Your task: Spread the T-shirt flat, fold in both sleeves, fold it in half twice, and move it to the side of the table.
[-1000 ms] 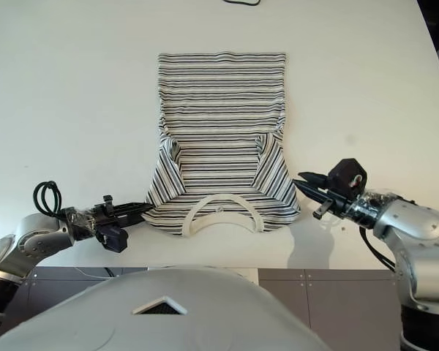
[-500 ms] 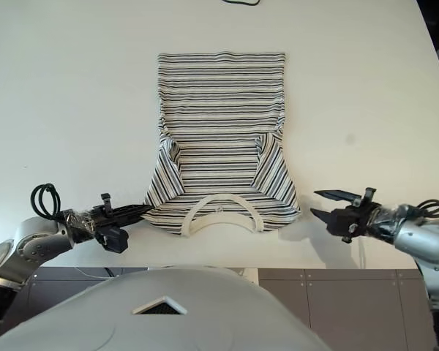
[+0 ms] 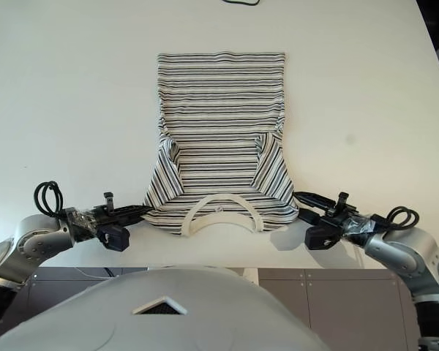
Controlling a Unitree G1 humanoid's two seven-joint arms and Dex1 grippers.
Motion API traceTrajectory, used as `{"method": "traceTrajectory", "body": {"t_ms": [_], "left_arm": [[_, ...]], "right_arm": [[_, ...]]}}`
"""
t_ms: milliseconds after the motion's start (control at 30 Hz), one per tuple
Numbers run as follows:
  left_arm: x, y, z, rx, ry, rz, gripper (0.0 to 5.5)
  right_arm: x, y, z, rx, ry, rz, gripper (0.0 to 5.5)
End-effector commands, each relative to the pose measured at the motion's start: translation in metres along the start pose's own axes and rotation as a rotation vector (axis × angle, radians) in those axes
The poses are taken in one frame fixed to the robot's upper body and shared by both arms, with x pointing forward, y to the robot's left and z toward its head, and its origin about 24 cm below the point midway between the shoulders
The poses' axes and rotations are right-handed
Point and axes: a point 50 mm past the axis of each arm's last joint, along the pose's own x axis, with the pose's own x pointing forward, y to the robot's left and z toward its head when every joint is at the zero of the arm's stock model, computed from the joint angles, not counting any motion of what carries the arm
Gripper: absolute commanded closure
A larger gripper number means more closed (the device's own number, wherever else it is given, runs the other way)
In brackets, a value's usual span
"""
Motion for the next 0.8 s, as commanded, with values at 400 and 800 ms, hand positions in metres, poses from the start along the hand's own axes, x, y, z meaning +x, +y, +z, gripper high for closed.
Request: {"method": "traceTrajectory", "body": {"t_ms": [400,800], "left_arm": [[-0.002,0.009,0.004,-0.011,0.023,-0.035,5.4],[-0.003,0.009,0.003,-0.018,0.024,-0.043,5.4]], "right_arm": [[0.002,-0.011,0.003,-0.117,-0.046,-0.071,2.56],[0.004,0.002,-0.001,-0.101,-0.053,0.031,3.14]]}}
